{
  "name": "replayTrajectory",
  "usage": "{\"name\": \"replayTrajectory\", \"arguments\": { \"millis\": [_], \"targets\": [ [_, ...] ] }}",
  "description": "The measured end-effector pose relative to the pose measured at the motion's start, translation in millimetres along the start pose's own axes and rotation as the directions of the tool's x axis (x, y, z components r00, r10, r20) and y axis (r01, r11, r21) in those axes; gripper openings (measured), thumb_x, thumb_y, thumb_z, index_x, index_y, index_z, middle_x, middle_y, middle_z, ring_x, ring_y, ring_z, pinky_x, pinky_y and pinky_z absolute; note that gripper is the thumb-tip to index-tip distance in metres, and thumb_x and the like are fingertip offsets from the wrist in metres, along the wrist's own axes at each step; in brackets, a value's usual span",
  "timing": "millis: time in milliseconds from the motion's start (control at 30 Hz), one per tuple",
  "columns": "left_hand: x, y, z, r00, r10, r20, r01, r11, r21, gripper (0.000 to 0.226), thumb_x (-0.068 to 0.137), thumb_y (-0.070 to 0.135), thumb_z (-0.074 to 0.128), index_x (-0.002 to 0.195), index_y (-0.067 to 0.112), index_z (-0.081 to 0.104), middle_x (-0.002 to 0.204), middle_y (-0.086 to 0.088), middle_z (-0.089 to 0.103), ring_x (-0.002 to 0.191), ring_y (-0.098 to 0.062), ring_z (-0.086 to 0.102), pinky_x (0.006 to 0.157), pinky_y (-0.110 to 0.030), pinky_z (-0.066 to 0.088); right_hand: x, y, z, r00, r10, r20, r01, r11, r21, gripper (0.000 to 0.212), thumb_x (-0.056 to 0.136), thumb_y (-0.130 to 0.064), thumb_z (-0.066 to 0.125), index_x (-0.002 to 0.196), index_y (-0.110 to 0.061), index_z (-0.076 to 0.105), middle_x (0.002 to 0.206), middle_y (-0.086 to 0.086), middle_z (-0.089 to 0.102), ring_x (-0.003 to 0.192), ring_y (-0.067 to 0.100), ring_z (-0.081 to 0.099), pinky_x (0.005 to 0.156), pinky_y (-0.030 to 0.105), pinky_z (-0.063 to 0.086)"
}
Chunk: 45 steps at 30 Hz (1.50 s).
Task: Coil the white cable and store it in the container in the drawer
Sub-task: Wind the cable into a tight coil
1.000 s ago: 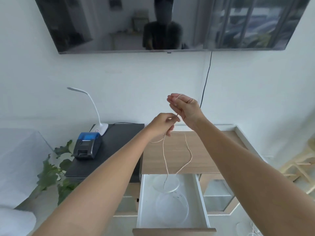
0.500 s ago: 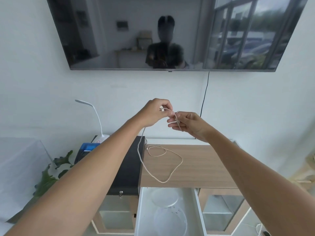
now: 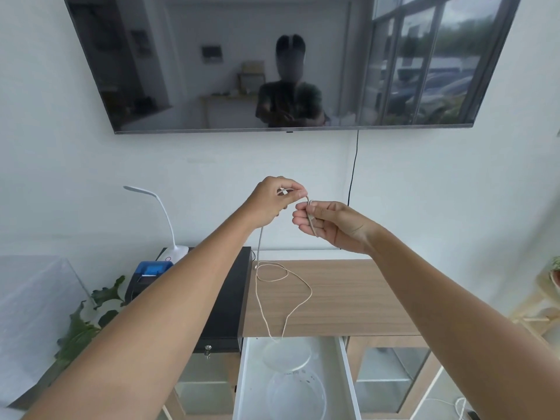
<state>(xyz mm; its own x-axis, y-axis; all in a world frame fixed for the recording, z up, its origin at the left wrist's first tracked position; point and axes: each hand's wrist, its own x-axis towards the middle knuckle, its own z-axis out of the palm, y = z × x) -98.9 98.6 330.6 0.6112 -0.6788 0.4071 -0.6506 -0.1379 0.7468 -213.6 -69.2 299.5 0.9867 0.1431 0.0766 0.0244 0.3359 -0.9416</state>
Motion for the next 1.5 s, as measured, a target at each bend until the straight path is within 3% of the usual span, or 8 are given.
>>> {"name": "replayTrajectory", "arguments": {
  "millis": [133, 267, 567, 700, 833, 1133, 1267, 1500],
  "targets": [
    [-4.9, -6.6, 17.7, 0.991, -0.129, 0.044, 0.126, 0.990, 0.070, 0.033, 0.095, -0.001, 0.044, 0.090, 0.019, 0.069, 0.076, -0.001, 0.064, 0.058, -0.018, 0.047, 0.050, -0.026, 0.040, 3.7, -5.5, 11.0, 0.995, -0.096, 0.040, 0.090, 0.989, 0.120, 0.025, 0.102, -0.007, 0.053, 0.117, 0.000, 0.071, 0.118, 0.018, 0.073, 0.111, 0.022, 0.071, 0.092, 0.028, 0.056],
    [-16.6, -4.0, 43.6, 0.966, -0.211, 0.148, 0.182, 0.965, 0.188, 0.026, 0.102, 0.025, 0.047, 0.077, 0.024, 0.055, 0.059, 0.008, 0.058, 0.050, -0.009, 0.051, 0.051, -0.022, 0.041, 15.9, -7.9, 16.6, 0.957, -0.255, -0.135, 0.277, 0.945, 0.174, 0.025, 0.102, -0.001, 0.051, 0.121, 0.008, 0.063, 0.120, 0.018, 0.072, 0.114, 0.026, 0.070, 0.095, 0.028, 0.055],
    [-9.0, 28.7, 18.8, 0.970, -0.037, 0.238, -0.063, 0.914, 0.400, 0.022, 0.093, 0.020, 0.051, 0.085, 0.022, 0.072, 0.085, 0.009, 0.071, 0.089, -0.019, 0.067, 0.082, -0.038, 0.053, 0.5, -6.2, -10.0, 0.933, -0.308, -0.186, 0.165, 0.826, -0.540, 0.034, 0.103, 0.001, 0.047, 0.075, -0.006, 0.066, 0.090, 0.000, 0.071, 0.072, 0.009, 0.064, 0.084, 0.023, 0.057],
    [4.0, 30.9, 6.2, 0.987, 0.038, 0.154, -0.095, 0.918, 0.385, 0.015, 0.097, 0.030, 0.060, 0.087, 0.024, 0.070, 0.087, 0.011, 0.072, 0.072, 0.005, 0.058, 0.068, -0.027, 0.046, -0.9, 1.6, -5.0, 0.971, -0.194, -0.142, 0.130, 0.921, -0.367, 0.029, 0.108, -0.010, 0.040, 0.111, 0.006, 0.064, 0.095, 0.009, 0.071, 0.092, 0.018, 0.071, 0.095, 0.030, 0.055],
    [10.2, 26.1, 6.4, 0.989, 0.100, 0.105, -0.132, 0.923, 0.360, 0.012, 0.097, 0.028, 0.062, 0.092, 0.020, 0.069, 0.095, 0.009, 0.067, 0.071, -0.004, 0.053, 0.070, -0.027, 0.043, -4.0, -4.8, -1.9, 0.970, -0.115, -0.212, 0.097, 0.991, -0.095, 0.033, 0.105, -0.017, 0.044, 0.111, 0.005, 0.068, 0.098, 0.015, 0.074, 0.099, 0.028, 0.072, 0.092, 0.033, 0.058],
    [14.1, 22.8, 17.1, 0.999, 0.026, 0.021, -0.028, 0.995, 0.098, 0.010, 0.101, 0.017, 0.058, 0.095, 0.018, 0.065, 0.090, 0.007, 0.064, 0.065, 0.001, 0.056, 0.060, -0.020, 0.050, -10.8, -5.1, 6.6, 0.979, -0.181, -0.097, 0.172, 0.980, -0.096, 0.034, 0.107, -0.015, 0.045, 0.125, 0.009, 0.061, 0.114, 0.018, 0.072, 0.112, 0.025, 0.070, 0.097, 0.029, 0.054],
    [4.5, 14.5, 29.8, 0.989, -0.106, 0.099, 0.096, 0.990, 0.103, 0.027, 0.096, -0.006, 0.039, 0.092, 0.008, 0.062, 0.081, -0.008, 0.061, 0.072, -0.021, 0.056, 0.069, -0.033, 0.049, -5.3, -7.9, 11.8, 0.972, -0.214, -0.096, 0.215, 0.977, -0.001, 0.029, 0.106, -0.013, 0.047, 0.121, 0.004, 0.065, 0.109, 0.015, 0.076, 0.103, 0.022, 0.074, 0.090, 0.027, 0.056],
    [-25.2, 15.7, 54.8, 0.935, -0.169, 0.312, 0.067, 0.947, 0.315, 0.030, 0.107, 0.030, 0.038, 0.112, 0.026, 0.066, 0.082, 0.002, 0.058, 0.062, -0.015, 0.053, 0.059, -0.031, 0.052, 4.8, -10.0, -3.3, 0.884, -0.352, -0.309, 0.347, 0.935, -0.073, 0.024, 0.107, -0.011, 0.046, 0.116, 0.002, 0.064, 0.109, 0.013, 0.073, 0.105, 0.021, 0.072, 0.094, 0.027, 0.055]
  ]
}}
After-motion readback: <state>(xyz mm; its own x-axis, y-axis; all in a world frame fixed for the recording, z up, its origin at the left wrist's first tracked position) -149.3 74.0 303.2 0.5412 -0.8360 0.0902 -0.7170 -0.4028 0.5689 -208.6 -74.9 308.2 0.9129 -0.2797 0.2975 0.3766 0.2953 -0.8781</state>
